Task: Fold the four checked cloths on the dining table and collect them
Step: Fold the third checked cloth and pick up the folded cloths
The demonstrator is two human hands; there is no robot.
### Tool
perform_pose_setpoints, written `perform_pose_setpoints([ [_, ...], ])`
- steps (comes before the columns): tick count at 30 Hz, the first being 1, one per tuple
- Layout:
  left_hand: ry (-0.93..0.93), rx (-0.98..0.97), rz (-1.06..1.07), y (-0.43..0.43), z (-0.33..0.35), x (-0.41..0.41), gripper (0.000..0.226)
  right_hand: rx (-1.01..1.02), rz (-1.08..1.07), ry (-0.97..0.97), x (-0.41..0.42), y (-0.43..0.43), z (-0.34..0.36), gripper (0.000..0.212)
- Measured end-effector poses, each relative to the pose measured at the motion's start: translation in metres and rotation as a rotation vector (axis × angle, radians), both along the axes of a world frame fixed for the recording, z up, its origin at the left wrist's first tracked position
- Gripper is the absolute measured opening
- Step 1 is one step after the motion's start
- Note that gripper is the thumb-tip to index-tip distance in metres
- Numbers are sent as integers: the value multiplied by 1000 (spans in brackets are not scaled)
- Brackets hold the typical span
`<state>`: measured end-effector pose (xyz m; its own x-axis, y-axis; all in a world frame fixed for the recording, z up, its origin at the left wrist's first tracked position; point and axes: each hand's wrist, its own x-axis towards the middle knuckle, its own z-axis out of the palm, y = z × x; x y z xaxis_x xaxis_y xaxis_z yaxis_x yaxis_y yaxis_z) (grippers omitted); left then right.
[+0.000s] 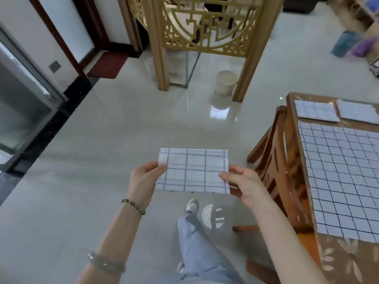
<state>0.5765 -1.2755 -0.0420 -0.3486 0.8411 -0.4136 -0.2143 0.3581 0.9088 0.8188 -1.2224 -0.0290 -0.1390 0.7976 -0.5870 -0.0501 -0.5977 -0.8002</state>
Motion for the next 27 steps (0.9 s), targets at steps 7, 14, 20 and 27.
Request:
perform_pose_setpoints([
  [7,-16,-13,-164,143,-9,-24,16,14,-177,19,-19,105,-2,20],
  [14,-25,4,-332,279,-1,-40,20,9,-303,28,-33,200,16,18],
  [20,-64,-42,-474,382,-5,-21,14,8,-462,-12,-24,261,19,22],
  [27,-91,-67,-692,527,-5,-2,13,11,-684,-26,-28,347,14,20],
])
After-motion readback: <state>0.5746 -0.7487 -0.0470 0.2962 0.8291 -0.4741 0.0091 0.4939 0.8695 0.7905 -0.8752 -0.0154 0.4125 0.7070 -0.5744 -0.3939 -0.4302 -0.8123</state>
